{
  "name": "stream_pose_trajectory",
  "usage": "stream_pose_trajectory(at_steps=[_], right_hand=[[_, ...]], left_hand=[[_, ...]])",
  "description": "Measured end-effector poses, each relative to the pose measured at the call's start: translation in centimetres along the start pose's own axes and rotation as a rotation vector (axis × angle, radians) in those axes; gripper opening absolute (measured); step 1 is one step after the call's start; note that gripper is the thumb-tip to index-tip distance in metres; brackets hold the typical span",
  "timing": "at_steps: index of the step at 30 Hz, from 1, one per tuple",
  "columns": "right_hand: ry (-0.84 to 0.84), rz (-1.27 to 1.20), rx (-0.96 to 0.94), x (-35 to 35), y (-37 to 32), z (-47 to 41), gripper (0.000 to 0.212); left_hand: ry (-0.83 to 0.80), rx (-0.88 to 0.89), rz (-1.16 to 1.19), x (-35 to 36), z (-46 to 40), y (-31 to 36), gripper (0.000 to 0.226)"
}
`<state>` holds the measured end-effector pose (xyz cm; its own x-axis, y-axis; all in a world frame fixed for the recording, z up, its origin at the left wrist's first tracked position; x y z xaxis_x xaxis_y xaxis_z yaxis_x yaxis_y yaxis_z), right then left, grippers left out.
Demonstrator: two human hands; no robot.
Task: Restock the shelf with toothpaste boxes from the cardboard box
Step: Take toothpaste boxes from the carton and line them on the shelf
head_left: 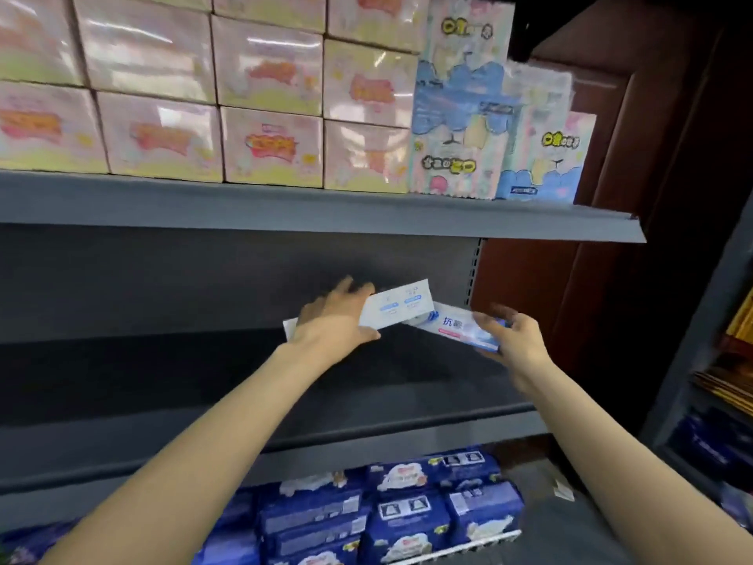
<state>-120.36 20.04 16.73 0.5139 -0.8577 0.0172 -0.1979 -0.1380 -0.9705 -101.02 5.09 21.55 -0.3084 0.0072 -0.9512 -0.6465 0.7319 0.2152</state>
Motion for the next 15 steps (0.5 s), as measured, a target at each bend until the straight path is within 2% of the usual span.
stream_pose_trajectory(at_steps=[3, 8, 11, 15], right_hand=[[-0.055, 0.088, -0.077, -0.7, 1.7, -5.8, 0.045], [-0.373, 0.369, -0.259, -0.2, 4.1, -14.2, 0.025], [-0.468, 0.556, -0.327, 0.1, 4.9, -17.7, 0.016], [-0.518, 0.806, -0.392, 0.3, 6.3, -21.1, 0.036]], left_hand=[[0.051, -0.066, -0.025, 1.2, -2.4, 2.0, 0.061], [0.141, -0.109, -0.045, 2.7, -6.0, 4.2, 0.06], [0.149, -0.139, -0.057, 3.7, -7.9, 5.2, 0.062], [0.164, -0.179, -0.098, 5.2, -9.3, 6.1, 0.057]])
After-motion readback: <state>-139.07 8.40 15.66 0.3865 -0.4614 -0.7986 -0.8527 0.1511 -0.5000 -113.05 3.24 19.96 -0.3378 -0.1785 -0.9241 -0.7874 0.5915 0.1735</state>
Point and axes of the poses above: each hand's wrist, its own z-axis away from the middle knuckle, its own x-axis out of the palm, y = z × x, the point moved 3 cm from there along -z, towards the middle knuckle, and after that the axes turned 6 degrees about -x, right-handed, at the moved point
